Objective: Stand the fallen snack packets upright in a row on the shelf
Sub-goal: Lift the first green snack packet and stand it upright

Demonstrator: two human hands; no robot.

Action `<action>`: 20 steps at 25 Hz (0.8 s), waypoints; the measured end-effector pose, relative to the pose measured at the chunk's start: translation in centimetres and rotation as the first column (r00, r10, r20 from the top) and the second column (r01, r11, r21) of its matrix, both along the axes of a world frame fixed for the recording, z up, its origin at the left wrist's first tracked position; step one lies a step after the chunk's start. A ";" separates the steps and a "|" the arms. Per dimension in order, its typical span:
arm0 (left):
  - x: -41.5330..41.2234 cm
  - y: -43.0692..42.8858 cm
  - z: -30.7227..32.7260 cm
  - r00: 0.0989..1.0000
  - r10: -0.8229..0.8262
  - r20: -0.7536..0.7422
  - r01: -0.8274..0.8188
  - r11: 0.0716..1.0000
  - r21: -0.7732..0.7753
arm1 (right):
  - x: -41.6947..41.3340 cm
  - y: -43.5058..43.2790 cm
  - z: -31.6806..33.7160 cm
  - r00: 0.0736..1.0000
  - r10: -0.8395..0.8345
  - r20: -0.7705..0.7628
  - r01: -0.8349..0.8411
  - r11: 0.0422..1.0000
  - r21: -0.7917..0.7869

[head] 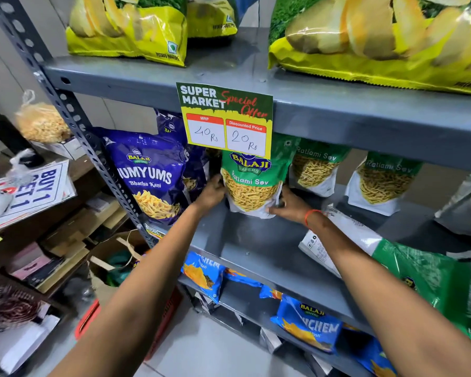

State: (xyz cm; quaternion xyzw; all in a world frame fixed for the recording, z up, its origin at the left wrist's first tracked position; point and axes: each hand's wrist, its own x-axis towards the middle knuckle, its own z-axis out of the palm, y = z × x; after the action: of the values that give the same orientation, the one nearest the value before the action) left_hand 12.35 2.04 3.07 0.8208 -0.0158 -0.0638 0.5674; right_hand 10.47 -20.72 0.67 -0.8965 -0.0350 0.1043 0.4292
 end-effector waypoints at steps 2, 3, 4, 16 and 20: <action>-0.7 0.0 -0.9 0.999 -0.029 -0.028 0.029 1.000 -0.006 | -0.3 0.9 0.2 0.999 -0.036 0.029 0.036 0.999 -0.005; -1.0 0.3 -1.4 0.999 -0.029 -0.027 0.028 0.999 -0.019 | -0.8 1.5 0.7 0.997 -0.053 0.047 0.053 0.999 -0.005; -1.2 0.7 -1.8 0.999 -0.029 -0.026 0.029 0.999 -0.026 | -1.8 2.2 1.3 0.996 -0.065 0.059 0.066 0.998 -0.015; -4.8 3.7 -2.8 0.993 0.099 0.071 -0.103 0.993 0.060 | -7.6 7.2 0.6 0.994 -0.088 0.069 0.087 0.996 0.012; -7.3 1.9 -2.0 0.940 0.206 0.272 -0.262 0.946 0.189 | -7.9 6.6 1.1 0.992 -0.098 0.083 0.101 0.994 -0.038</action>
State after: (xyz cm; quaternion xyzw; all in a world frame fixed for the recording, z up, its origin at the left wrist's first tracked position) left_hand 5.03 3.89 1.03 0.8766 0.0187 0.1066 0.4688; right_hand 2.58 -14.10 1.76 -0.9095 -0.0055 0.0472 0.4129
